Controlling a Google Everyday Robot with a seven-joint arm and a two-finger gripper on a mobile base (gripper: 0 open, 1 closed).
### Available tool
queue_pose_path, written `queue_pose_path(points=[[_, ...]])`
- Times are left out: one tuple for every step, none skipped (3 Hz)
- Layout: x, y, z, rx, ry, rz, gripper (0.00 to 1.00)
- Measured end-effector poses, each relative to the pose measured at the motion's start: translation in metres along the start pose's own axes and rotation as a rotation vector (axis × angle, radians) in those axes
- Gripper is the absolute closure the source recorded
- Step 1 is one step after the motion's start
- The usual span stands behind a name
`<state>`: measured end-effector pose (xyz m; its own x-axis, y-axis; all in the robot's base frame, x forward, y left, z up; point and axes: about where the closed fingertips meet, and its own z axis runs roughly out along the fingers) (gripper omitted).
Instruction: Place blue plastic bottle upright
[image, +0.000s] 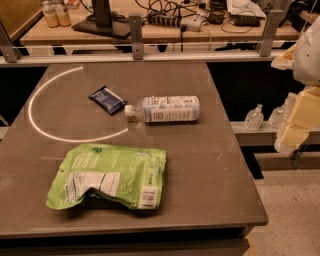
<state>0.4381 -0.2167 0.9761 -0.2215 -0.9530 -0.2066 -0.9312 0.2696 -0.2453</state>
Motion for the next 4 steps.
queue_pose_path(points=[[0.0, 0.0, 0.0, 0.0, 0.0, 0.0, 0.0], [-0.013, -0.01, 0.004, 0.002, -0.007, -0.018, 0.0], [-0.045, -0.029, 0.031, -0.024, -0.022, -0.053, 0.0], [-0.067, -0.04, 0.058, -0.057, -0.027, -0.078, 0.0]])
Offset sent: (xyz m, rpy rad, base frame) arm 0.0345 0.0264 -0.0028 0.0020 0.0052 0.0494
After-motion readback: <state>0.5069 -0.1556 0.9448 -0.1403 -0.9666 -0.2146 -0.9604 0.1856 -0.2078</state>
